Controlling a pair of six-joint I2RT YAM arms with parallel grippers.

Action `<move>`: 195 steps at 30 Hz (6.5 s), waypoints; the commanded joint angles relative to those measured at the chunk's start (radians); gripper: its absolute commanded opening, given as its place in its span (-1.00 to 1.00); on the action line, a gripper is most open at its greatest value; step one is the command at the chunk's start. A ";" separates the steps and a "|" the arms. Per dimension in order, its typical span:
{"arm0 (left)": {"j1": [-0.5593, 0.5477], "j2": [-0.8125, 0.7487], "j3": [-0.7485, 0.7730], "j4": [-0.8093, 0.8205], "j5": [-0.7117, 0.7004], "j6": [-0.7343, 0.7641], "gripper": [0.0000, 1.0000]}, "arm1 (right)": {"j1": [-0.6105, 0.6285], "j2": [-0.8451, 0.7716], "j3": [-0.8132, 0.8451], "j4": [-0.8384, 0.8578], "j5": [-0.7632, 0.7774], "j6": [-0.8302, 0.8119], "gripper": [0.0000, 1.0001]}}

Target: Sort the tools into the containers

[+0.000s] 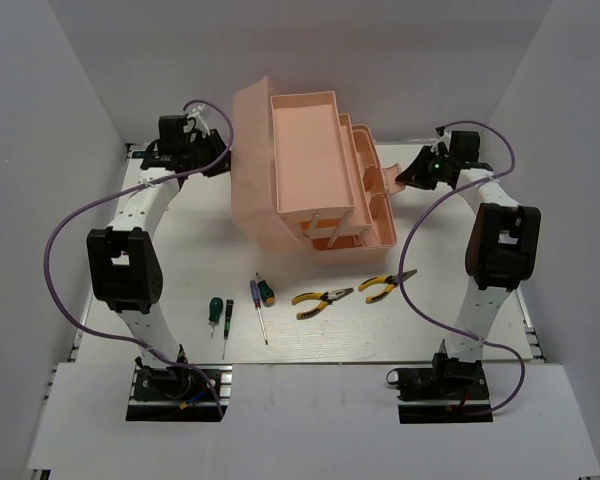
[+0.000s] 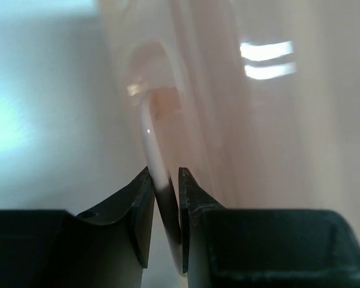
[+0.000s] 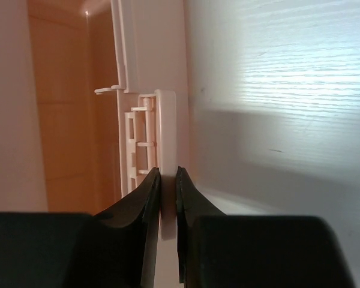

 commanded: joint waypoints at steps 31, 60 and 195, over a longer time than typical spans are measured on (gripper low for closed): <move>0.177 -0.003 -0.177 0.014 -0.039 0.048 0.41 | -0.070 -0.070 -0.127 0.107 0.054 -0.018 -1.00; 0.194 -0.489 -0.419 0.114 -0.093 -0.055 1.00 | -0.084 -0.204 -0.164 -0.017 -0.005 -0.182 0.36; 0.142 -0.951 -0.999 0.390 0.341 0.039 0.71 | 0.501 -0.655 -0.912 -0.090 0.162 -1.185 0.07</move>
